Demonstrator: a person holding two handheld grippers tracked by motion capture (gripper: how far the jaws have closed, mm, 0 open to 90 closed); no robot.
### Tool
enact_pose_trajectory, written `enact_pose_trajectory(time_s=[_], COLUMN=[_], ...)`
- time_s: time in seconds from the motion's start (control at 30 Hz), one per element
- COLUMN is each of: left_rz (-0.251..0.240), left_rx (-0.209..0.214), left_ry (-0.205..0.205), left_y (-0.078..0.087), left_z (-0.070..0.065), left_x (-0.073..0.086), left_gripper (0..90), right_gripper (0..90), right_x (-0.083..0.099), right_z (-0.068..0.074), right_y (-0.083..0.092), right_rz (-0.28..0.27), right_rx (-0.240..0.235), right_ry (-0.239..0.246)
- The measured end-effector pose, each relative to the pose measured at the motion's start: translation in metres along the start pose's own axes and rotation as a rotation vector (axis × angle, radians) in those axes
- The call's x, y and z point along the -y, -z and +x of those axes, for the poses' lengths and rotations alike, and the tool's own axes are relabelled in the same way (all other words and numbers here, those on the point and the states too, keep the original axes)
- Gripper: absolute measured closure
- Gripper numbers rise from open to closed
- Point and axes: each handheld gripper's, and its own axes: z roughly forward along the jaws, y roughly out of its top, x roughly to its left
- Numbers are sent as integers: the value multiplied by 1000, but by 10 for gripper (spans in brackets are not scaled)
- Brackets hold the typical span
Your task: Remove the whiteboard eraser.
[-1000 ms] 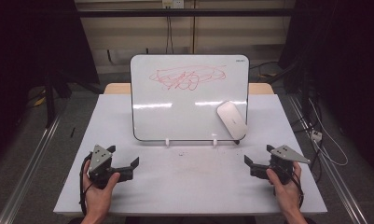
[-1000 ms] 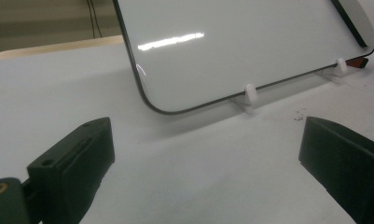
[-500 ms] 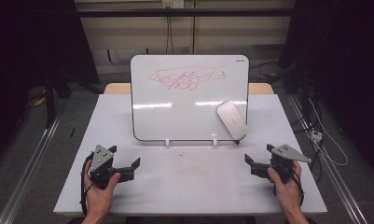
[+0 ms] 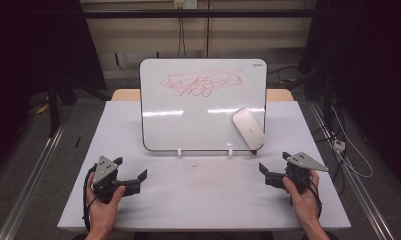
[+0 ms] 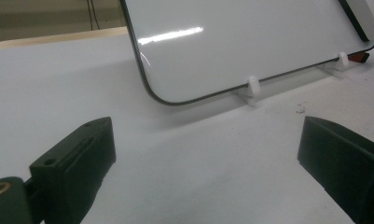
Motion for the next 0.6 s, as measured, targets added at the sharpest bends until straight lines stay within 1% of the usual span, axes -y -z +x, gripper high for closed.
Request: enact_pose_trajectory(time_s=[0.13, 0.2, 0.23, 0.3, 0.33, 0.37, 0.4, 0.43, 0.6], left_rz=[-4, -2, -2, 3, 7, 6, 6, 13, 13], left_rx=[-3, -8, -5, -4, -7, -7, -4, -5, -2], left_ry=[6, -5, -3, -9, -17, -17, -12, -17, -16], left_y=[1, 1, 0, -1, -2, -2, -3, -3, -3], left_z=[-2, -3, -4, -5, -5, -5, -5, -4, -4], left_x=[-1, -2, -2, -2, -2, -2, -2, -2, -1], left_gripper=[41, 41, 41, 41, 41, 41, 41, 42, 41], right_gripper=[56, 57, 57, 49, 49, 51, 52, 50, 63], right_x=[-2, -5, -7, -13, -16, -19, -22, -24, -34], right_z=[1, 2, 2, 2, 2, 3, 3, 4, 12], right_y=[1, 0, 0, 0, -1, -2, -3, -5, -15], right_rz=[-9, -7, -11, -21, -31, -33, -24, -24, 3], right_rx=[2, 4, 1, -13, -10, -7, -6, -4, 1], right_ry=[6, 21, 30, 46, 49, 62, 72, 85, 145])
